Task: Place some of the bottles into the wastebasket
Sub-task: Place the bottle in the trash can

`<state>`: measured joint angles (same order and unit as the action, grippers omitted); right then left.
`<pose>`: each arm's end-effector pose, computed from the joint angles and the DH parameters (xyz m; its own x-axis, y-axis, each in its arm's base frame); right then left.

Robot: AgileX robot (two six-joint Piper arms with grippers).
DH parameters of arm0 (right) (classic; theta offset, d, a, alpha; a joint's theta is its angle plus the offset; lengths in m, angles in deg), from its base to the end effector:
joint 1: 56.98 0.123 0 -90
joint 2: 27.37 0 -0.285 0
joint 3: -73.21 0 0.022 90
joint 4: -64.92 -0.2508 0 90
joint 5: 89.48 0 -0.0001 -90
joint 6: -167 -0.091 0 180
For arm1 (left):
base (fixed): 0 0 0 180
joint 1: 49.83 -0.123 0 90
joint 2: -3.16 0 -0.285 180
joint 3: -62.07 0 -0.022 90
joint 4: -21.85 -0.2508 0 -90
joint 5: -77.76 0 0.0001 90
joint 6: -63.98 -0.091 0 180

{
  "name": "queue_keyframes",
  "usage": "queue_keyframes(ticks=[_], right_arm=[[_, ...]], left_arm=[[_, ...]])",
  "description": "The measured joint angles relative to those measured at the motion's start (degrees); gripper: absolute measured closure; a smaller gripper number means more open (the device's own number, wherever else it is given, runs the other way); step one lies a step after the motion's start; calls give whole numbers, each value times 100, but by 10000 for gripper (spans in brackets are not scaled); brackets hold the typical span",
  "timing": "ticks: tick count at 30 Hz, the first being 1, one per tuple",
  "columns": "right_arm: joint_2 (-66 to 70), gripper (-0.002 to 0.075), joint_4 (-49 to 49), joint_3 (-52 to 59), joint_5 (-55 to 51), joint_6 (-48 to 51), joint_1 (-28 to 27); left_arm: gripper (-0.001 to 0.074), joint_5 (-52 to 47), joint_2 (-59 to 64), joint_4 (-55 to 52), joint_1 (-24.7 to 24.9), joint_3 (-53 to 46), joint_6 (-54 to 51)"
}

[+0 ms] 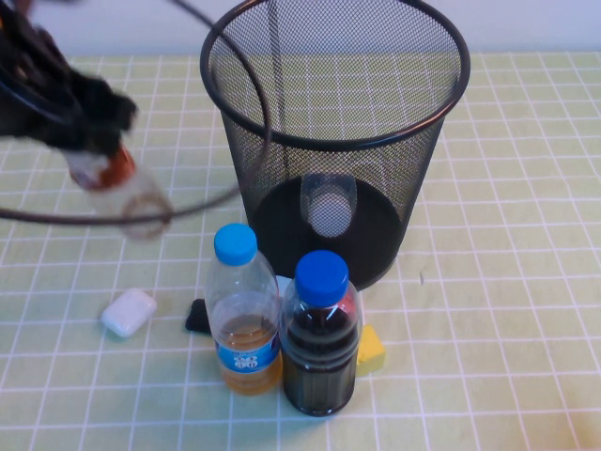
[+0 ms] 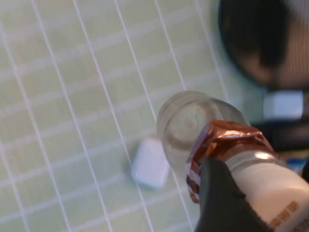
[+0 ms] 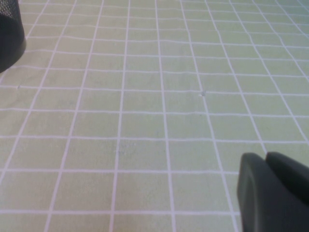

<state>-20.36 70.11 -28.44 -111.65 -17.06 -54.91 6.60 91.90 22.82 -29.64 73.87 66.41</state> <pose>0.0521 -0.0012 0.1726 -0.2996 -0.0239 -0.9538 -0.0075 0.9997 -0.0227 0.2633 -0.0984 0.4087 -0.8128 0.2479 -0.5272 0.3145 0.9485 -0.0389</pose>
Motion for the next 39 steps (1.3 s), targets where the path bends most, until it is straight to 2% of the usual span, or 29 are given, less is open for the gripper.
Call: queue_keyframes(ticks=[7, 11, 16, 20, 30, 35, 39], right_arm=[[0, 734, 0, 0, 0, 0, 0], [0, 734, 0, 0, 13, 0, 0], [0, 734, 0, 0, 13, 0, 0], [0, 734, 0, 0, 13, 0, 0], [0, 734, 0, 5, 13, -9, 0], [0, 734, 0, 5, 13, -9, 0], [0, 734, 0, 5, 13, -9, 0]], left_arm=[[453, -116, -388, -335, 0, 1366, 304], [453, -113, -429, 310, 0, 2011, 239], [453, 226, -345, 1738, 10, 2076, -448], [453, 510, 56, 2297, 21, 2089, -840], [449, 724, 1451, 2453, 21, 2093, -1149], [381, 786, 1626, 2488, 21, 2082, -1198], [365, 799, 1626, 2488, 21, 2082, -1363]])
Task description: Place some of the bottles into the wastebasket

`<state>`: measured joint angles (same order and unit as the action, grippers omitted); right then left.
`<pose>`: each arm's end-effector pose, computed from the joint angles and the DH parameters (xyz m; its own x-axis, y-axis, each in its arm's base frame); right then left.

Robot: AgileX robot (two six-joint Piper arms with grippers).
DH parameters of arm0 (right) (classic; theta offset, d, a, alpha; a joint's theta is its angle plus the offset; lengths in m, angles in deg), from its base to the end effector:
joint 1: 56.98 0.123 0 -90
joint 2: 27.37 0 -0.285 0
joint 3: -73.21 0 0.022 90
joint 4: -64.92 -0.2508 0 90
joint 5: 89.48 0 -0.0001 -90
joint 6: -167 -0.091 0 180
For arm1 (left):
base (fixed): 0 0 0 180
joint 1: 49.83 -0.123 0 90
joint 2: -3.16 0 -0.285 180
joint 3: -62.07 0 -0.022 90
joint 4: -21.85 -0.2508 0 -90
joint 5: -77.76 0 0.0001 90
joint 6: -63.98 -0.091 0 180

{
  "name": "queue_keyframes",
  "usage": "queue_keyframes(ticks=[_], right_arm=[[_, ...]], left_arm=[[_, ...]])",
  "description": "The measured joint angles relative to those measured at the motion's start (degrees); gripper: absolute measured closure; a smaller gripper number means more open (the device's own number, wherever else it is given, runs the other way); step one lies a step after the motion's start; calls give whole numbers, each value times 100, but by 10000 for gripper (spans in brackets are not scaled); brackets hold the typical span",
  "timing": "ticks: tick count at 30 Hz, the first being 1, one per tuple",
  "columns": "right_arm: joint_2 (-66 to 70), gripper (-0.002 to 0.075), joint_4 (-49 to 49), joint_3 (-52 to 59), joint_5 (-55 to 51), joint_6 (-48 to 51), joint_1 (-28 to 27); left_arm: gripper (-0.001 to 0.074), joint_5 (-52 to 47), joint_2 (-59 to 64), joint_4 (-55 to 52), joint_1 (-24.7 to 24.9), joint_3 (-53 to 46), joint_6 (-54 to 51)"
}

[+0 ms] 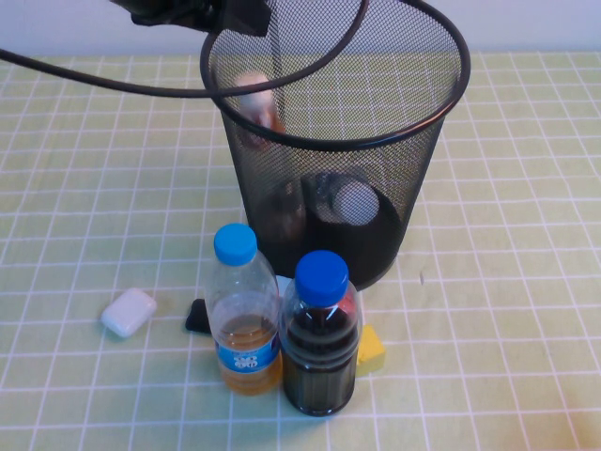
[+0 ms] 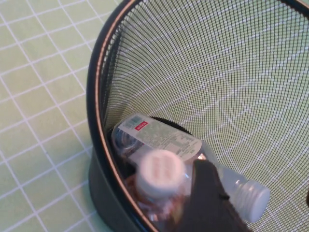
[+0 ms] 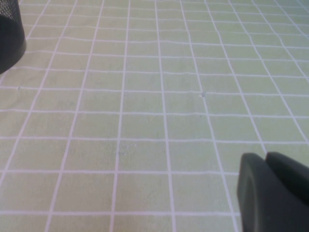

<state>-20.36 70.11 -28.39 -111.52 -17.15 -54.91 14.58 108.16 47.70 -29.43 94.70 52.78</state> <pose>0.0522 -0.0012 0.1725 -0.2983 -0.0223 -0.9542 -0.0072 0.9998 -0.0212 0.3319 -0.1612 0.4379 -0.6512 0.2228 -0.7255 0.5749 0.7688 -0.2800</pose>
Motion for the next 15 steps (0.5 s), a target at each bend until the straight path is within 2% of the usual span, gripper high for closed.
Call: queue_keyframes(ticks=[2, 4, 8, 10, 15], right_arm=[[0, 734, 0, 0, 0, 0, 0], [0, 734, 0, 0, 0, 0, 0], [0, 734, 0, 0, 0, 0, 0], [0, 734, 0, 0, 0, 0, 0], [0, 734, 0, 0, 0, 0, 0]], left_arm=[[371, -68, -12, -45, 0, 0, -94], [411, -195, -83, -124, 0, 0, -135], [608, -610, -455, -358, 0, 0, -159], [682, -793, -759, -420, 0, 0, -173], [728, -784, -1805, -386, 0, -543, -173]])
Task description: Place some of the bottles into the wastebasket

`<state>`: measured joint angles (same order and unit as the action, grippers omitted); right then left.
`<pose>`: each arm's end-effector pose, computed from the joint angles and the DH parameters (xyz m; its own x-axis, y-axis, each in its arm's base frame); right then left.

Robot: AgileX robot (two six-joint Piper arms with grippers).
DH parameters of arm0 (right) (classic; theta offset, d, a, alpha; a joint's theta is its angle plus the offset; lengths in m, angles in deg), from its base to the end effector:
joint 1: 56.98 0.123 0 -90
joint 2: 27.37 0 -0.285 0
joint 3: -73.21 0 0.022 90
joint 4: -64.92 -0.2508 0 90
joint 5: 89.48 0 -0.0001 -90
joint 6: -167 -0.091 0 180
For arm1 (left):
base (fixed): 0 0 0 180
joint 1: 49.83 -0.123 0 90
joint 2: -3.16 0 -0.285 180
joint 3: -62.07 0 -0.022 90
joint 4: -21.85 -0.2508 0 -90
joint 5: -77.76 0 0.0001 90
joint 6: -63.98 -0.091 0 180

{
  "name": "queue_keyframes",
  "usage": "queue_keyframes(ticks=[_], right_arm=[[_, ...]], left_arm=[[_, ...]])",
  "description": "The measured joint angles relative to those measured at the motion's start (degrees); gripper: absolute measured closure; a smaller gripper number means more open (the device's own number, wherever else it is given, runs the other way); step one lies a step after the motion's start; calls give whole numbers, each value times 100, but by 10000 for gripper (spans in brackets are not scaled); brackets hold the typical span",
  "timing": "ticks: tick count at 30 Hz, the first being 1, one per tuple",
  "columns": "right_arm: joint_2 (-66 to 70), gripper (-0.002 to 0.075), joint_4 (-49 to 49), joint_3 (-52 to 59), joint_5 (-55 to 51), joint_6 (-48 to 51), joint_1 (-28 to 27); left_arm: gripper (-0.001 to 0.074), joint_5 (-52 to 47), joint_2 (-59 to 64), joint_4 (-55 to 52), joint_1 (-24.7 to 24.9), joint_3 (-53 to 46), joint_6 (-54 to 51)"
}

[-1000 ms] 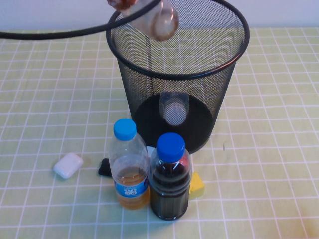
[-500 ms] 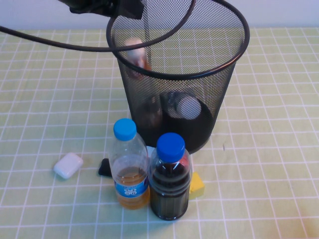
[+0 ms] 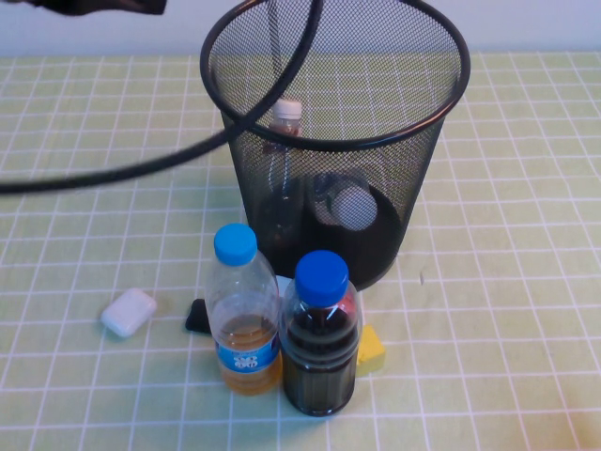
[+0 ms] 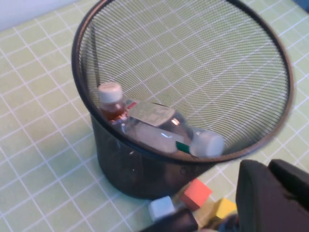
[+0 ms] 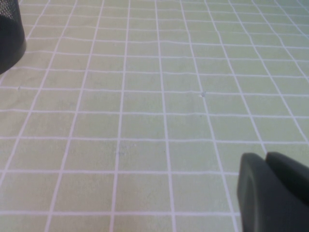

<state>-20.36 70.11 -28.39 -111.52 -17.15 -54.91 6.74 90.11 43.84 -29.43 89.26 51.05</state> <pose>0.0522 -0.0012 0.1725 -0.2983 -0.0223 -0.9542 -0.0072 0.9998 -0.0212 0.2288 -0.1195 0.4988 -0.5371 0.2945 -0.7905 0.6363 0.7567 -0.1504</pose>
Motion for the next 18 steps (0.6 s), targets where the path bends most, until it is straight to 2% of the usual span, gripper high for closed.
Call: queue_keyframes(ticks=[3, 12, 18], right_arm=[[0, 734, 0, 0, 0, 0, 0], [0, 734, 0, 0, 0, 0, 0], [0, 734, 0, 0, 0, 0, 0]], left_arm=[[732, 323, -794, 50, 0, -878, -14], [734, 1702, -3555, 276, 0, -4431, -2], [734, 2174, -5330, 635, 0, -6373, 94]])
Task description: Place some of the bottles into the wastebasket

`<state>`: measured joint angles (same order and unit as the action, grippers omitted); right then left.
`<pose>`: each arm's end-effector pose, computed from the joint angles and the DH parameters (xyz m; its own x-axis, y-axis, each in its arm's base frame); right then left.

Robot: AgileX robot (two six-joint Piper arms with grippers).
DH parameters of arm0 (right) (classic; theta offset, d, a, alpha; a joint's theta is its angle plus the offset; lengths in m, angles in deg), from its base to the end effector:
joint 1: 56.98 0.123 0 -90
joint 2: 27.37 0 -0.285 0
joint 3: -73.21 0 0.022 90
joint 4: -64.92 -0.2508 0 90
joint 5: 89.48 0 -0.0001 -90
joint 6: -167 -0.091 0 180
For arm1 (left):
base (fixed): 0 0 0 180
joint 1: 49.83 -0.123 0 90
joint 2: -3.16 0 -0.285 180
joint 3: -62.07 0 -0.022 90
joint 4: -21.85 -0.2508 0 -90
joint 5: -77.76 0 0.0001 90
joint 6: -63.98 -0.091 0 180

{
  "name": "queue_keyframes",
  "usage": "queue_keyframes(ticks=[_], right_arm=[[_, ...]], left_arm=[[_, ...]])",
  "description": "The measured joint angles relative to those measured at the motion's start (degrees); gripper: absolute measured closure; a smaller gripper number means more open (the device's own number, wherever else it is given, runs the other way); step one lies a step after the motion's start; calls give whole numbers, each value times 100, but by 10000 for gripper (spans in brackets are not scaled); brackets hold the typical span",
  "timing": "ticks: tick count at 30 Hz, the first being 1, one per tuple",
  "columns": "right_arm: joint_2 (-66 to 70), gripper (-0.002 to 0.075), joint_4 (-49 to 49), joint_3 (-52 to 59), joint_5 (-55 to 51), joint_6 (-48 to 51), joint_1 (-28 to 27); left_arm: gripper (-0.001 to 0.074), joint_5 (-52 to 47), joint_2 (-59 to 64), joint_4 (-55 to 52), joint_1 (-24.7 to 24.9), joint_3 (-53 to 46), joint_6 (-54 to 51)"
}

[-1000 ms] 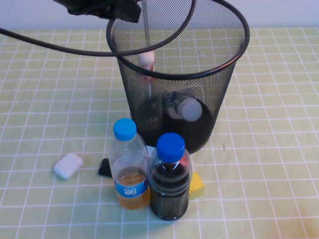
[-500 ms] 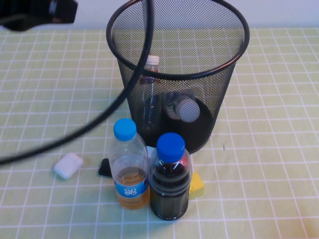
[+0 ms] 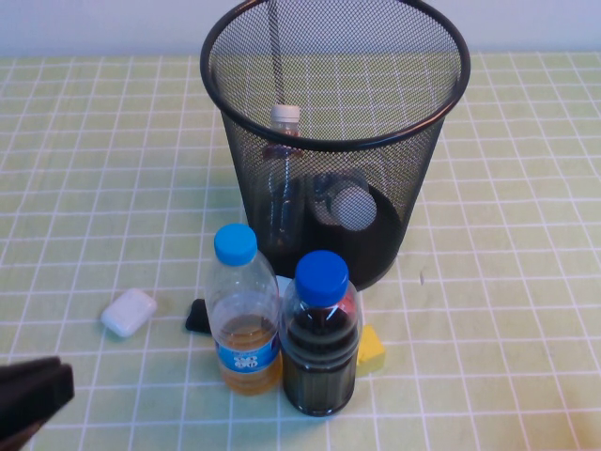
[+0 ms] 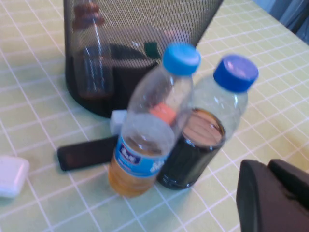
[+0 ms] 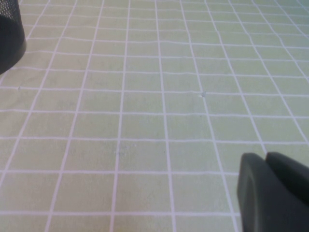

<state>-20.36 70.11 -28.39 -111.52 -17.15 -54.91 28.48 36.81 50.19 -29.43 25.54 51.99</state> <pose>0.0522 -0.0012 0.1725 -0.2983 -0.0223 -0.9542 -0.0072 0.9998 -0.0212 0.0520 -0.0543 0.3496 -0.4857 0.0525 -0.8725 0.5710 0.7748 -0.2712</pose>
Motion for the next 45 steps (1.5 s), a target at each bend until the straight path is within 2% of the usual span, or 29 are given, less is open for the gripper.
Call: queue_keyframes(ticks=[4, 8, 20, 24, 26, 28, 32, 37, 45], right_arm=[[0, 734, 0, 0, 0, 0, 0], [0, 734, 0, 0, 0, 0, 0], [0, 734, 0, 0, 0, 0, 0], [0, 734, 0, 0, 0, 0, 0], [0, 734, 0, 0, 0, 0, 0], [0, 734, 0, 0, 0, 0, 0], [0, 734, 0, 0, 0, 0, 0], [0, 734, 0, 0, 0, 0, 0], [0, 734, 0, 0, 0, 0, 0]], left_arm=[[734, 293, -928, 143, 0, -769, 10], [734, 463, -1496, 46, 0, -1113, 10], [734, 914, -1644, -316, -16, -1319, 10], [735, 2410, -1735, -1010, -352, -1752, 31], [735, 3413, -1760, -1685, -602, -2084, 31], [735, 3990, -1814, -2352, -891, -2461, 31], [735, 3900, -2224, -2797, -1345, -3041, 31], [735, 3076, -2618, -2834, -1836, -3665, 645], [735, 2728, -2640, -2929, -1983, -4179, 1008]])
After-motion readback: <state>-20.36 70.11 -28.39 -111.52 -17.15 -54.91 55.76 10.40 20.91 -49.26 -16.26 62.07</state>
